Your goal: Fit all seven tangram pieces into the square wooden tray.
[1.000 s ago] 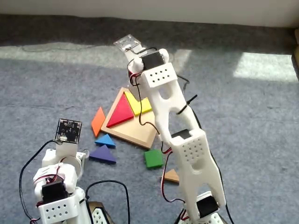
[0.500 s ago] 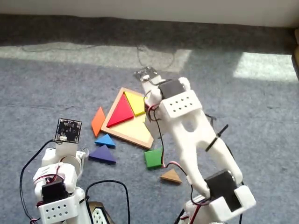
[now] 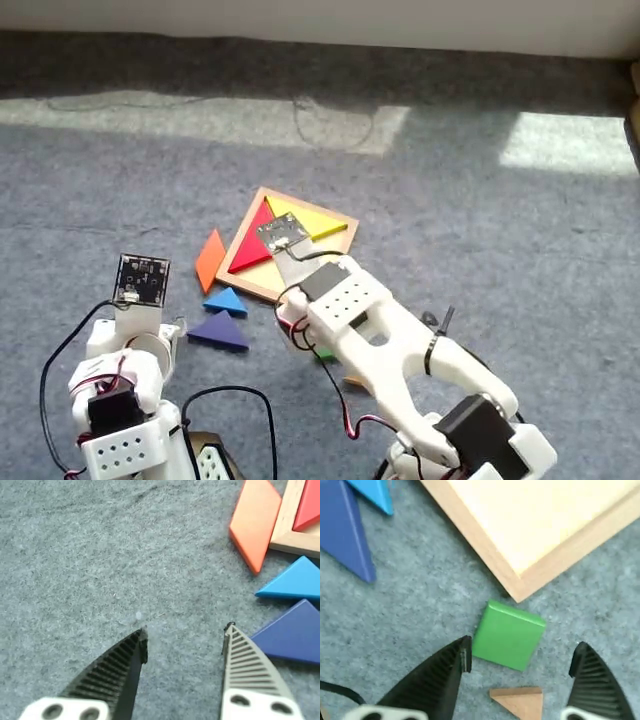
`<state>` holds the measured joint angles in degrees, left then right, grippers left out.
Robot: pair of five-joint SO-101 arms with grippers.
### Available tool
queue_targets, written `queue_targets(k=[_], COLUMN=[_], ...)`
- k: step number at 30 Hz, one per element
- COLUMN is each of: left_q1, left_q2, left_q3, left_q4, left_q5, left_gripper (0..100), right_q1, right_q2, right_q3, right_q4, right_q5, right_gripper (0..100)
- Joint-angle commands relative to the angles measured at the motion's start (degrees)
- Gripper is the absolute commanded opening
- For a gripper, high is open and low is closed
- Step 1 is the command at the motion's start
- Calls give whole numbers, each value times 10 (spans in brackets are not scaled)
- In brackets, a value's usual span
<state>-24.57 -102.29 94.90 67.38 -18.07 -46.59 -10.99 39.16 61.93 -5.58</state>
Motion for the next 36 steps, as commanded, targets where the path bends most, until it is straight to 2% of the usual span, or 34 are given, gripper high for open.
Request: queue_targets(k=[1,11,17,22,27,31,36], left_q1=[-8,-8,-8,-7,-7,-7,-7], left_q2=[-20,-20,-20,-20,-20,-20,-20], left_q3=[-5,-4,-3,-3,-3,-3,-2], left_q4=[-11,-11,-11,-11,-11,-11,-11], left_q5=[2,2,2,2,1,1,1], left_gripper=[253,253,253,253,253,253,253], right_q1=[-7,-6,20,51,59,59,59], right_q2=[-22,136,142,109,4,-55,-24], right_q3=[11,-2,-52,-57,-57,-66,-143], right_q4=[-46,-44,10,36,77,65,36], right_q5=[-8,-8,-4,0,43,45,71], right_gripper=[312,297,121,94,91,91,91])
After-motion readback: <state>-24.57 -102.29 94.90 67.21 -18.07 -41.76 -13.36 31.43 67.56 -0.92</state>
